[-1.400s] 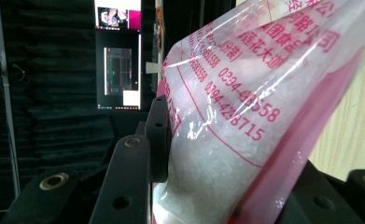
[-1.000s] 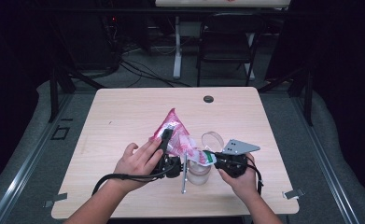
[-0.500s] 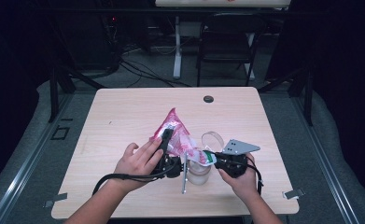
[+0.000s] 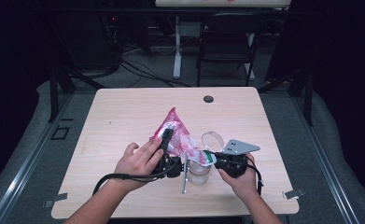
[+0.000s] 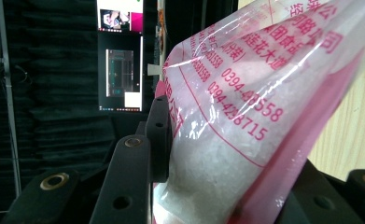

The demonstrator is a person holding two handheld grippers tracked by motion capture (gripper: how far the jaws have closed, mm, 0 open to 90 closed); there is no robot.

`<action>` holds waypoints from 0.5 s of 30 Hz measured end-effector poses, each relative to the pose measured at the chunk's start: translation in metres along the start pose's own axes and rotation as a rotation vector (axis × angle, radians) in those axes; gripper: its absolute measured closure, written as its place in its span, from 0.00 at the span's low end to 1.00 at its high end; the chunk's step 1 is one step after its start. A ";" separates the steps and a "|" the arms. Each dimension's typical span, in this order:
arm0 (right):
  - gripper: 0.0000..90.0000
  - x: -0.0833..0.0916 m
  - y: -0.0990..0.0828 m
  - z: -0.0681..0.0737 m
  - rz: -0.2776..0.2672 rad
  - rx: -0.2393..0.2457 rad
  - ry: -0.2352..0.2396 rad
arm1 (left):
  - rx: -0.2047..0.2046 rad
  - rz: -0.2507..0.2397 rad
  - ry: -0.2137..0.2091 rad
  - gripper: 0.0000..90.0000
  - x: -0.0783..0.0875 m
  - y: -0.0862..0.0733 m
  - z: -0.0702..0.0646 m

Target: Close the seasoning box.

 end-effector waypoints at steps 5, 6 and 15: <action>1.00 0.000 0.000 0.000 0.001 0.000 0.000 | -0.001 -0.002 -0.001 0.75 0.000 0.000 0.000; 1.00 0.000 0.000 0.000 0.001 0.000 -0.001 | -0.001 -0.003 0.000 0.75 0.000 0.000 0.000; 1.00 0.000 0.000 0.000 0.001 0.000 0.000 | -0.001 0.011 -0.010 0.75 0.000 -0.001 -0.001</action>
Point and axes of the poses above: each handheld gripper's, and its own axes: x roughly backward along the jaws, y roughly out of its top, z roughly to its left, the point moved 9 cm from there along -x, roughly forward along the jaws, and after that the axes turned 1 degree about -z, right-handed, at the moved point
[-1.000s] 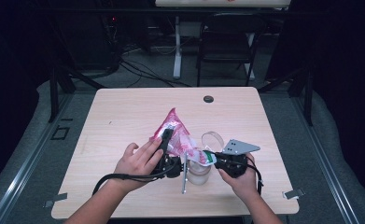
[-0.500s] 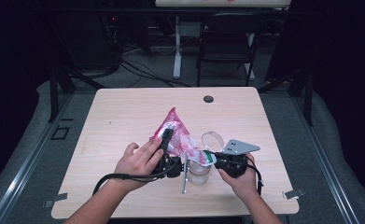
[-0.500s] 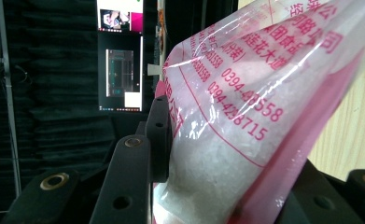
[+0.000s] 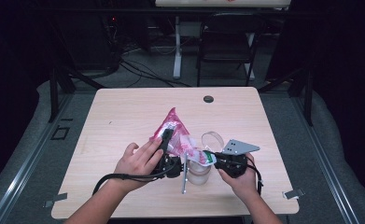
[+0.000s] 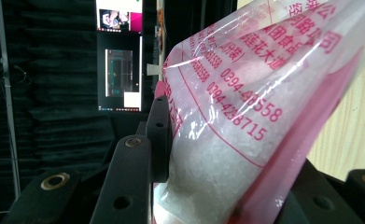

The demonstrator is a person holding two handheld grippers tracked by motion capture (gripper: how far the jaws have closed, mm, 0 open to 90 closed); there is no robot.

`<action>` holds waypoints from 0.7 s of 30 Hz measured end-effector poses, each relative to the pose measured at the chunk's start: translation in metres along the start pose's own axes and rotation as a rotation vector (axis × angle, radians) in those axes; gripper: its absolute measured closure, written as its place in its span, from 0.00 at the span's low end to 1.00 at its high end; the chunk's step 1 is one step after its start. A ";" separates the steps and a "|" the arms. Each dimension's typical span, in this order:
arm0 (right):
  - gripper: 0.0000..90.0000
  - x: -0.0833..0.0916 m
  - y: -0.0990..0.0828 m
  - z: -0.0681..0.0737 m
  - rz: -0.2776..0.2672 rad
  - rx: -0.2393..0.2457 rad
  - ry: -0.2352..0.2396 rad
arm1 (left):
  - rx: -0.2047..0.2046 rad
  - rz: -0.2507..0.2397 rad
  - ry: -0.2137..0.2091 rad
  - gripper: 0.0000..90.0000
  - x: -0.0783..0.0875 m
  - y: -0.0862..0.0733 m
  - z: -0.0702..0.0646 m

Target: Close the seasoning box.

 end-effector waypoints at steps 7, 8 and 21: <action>1.00 0.000 0.000 0.000 -0.002 -0.001 -0.003 | 0.002 0.002 -0.001 0.75 0.000 -0.001 0.000; 1.00 0.001 0.000 0.000 -0.001 -0.001 -0.003 | 0.002 0.002 -0.002 0.75 0.000 -0.001 0.000; 1.00 0.006 -0.003 0.001 0.005 0.002 -0.014 | 0.019 -0.018 -0.009 0.75 -0.001 0.002 -0.004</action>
Point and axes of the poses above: each handheld gripper's, and its own axes: x roughly backward along the jaws, y roughly out of its top, z roughly to its left, the point moved 9 cm from there along -x, roughly forward along the jaws, and after that the axes turned 1 degree about -z, right-handed, at the moved point
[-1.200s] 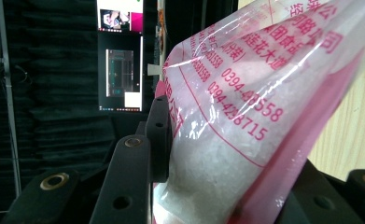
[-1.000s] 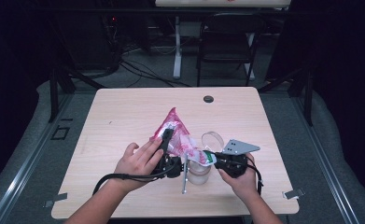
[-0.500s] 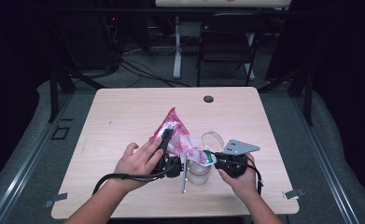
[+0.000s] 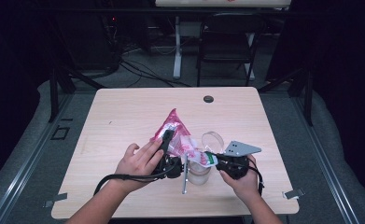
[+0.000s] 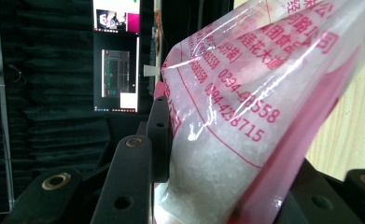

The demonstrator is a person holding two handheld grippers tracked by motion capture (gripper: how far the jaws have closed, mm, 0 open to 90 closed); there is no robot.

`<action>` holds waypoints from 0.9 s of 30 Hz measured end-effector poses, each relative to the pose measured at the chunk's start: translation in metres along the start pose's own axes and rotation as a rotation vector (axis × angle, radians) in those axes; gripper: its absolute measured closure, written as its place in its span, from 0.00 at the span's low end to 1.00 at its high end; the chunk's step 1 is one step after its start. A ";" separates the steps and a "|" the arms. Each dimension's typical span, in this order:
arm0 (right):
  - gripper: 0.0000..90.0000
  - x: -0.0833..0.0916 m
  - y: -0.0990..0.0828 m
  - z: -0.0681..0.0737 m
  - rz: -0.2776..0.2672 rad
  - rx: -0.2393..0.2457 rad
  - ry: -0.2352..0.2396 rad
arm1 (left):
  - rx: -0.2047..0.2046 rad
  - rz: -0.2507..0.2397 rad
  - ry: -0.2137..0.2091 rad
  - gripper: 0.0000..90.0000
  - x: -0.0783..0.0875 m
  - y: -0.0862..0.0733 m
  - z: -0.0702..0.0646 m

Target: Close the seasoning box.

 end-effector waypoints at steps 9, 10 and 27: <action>1.00 0.003 -0.001 0.002 -0.002 -0.004 -0.002 | 0.003 -0.005 -0.009 0.76 0.001 0.000 0.000; 1.00 0.003 -0.001 0.002 0.000 -0.003 -0.001 | 0.000 0.005 -0.013 0.76 0.002 0.000 -0.001; 1.00 0.004 -0.001 0.001 -0.002 -0.011 0.000 | -0.007 0.001 -0.008 0.76 0.002 0.003 0.001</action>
Point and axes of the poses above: each handheld gripper's, and its own axes: x roughly backward along the jaws, y roughly out of its top, z roughly to its left, the point moved 9 cm from there along -x, roughly forward along the jaws, and after that the axes turned 1 degree about -z, right-handed, at the moved point
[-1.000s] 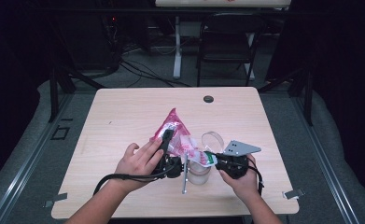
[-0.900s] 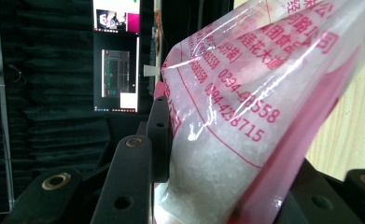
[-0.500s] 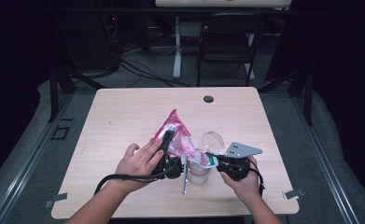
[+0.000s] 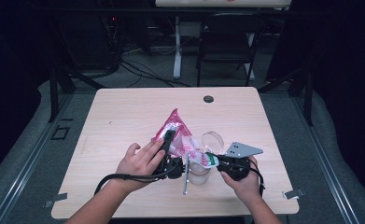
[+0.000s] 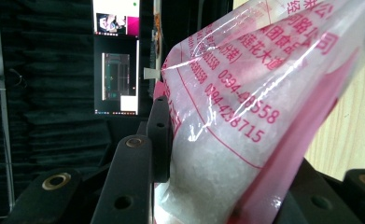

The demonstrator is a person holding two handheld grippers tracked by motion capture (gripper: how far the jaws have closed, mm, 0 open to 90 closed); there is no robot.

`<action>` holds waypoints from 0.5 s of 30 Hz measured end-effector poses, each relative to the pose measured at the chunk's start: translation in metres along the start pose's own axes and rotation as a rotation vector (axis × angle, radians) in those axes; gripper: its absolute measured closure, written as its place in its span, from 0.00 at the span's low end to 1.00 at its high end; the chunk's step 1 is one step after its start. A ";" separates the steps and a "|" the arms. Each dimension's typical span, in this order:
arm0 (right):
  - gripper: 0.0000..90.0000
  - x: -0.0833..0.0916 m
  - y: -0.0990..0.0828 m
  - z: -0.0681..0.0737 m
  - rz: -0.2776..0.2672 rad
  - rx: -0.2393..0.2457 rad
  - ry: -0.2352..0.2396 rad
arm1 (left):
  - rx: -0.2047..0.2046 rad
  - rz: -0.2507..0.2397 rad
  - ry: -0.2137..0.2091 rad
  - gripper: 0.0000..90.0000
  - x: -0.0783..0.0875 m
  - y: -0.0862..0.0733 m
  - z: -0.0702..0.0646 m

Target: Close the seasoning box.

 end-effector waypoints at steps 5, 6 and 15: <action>1.00 0.000 0.000 0.000 -0.001 -0.001 0.001 | -0.007 -0.010 0.013 0.76 0.000 0.001 0.002; 1.00 0.000 0.000 0.000 -0.001 -0.001 0.001 | -0.006 -0.008 0.010 0.76 0.000 0.001 0.002; 1.00 0.002 0.001 0.004 -0.008 0.001 -0.005 | 0.004 -0.029 0.026 0.76 0.002 0.002 0.003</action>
Point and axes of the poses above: each handheld gripper's, and its own axes: x roughly backward along the jaws, y roughly out of its top, z roughly to its left, the point moved 9 cm from there along -x, roughly forward along the jaws, and after that the axes turned 1 degree about -z, right-handed, at the moved point
